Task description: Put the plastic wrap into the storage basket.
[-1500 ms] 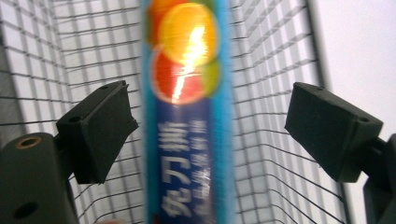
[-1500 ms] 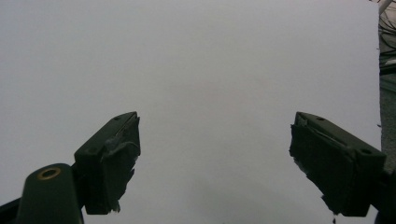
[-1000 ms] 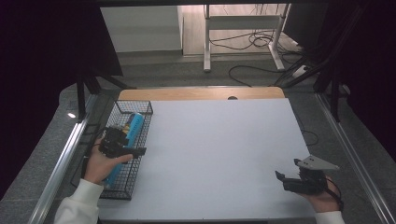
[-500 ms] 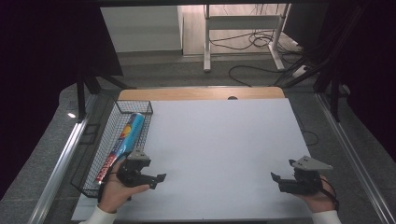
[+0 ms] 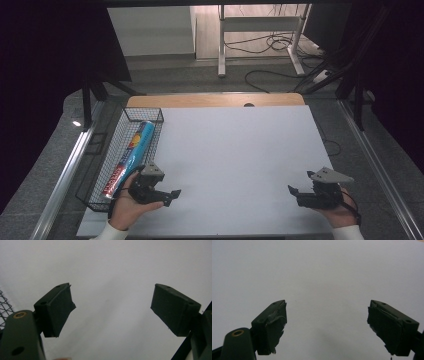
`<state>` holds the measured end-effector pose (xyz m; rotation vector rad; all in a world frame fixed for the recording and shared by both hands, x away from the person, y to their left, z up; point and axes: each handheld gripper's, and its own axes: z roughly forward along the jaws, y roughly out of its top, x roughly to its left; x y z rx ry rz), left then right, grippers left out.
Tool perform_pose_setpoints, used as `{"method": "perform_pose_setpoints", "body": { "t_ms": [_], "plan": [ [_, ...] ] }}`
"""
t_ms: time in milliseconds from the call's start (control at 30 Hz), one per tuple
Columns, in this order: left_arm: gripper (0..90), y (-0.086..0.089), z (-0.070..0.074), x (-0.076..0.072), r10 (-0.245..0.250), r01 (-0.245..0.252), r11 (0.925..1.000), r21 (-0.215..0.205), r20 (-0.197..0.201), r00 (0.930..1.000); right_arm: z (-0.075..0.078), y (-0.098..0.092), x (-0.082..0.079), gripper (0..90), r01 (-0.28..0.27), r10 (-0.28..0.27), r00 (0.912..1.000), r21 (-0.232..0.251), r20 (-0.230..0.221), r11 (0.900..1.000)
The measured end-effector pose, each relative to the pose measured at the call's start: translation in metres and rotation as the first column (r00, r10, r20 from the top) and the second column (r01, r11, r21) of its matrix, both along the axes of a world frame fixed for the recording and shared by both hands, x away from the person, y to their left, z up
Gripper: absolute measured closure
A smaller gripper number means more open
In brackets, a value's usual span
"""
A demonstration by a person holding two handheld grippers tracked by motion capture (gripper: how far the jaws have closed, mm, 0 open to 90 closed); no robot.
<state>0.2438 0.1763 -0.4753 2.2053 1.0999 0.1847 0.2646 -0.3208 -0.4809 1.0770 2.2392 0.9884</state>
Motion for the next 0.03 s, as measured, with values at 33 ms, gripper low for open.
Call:
{"method": "perform_pose_setpoints", "body": {
  "t_ms": [33],
  "plan": [
    [17.4, -0.0003, -0.0005, 0.0002, 0.004, -0.004, 1.0, 0.008, 0.004, 1.0, -0.0005, -0.0003, 0.0004, 16.4, -0.001, 0.001, 1.0, 0.005, 0.001, 1.0]
  ]
}}
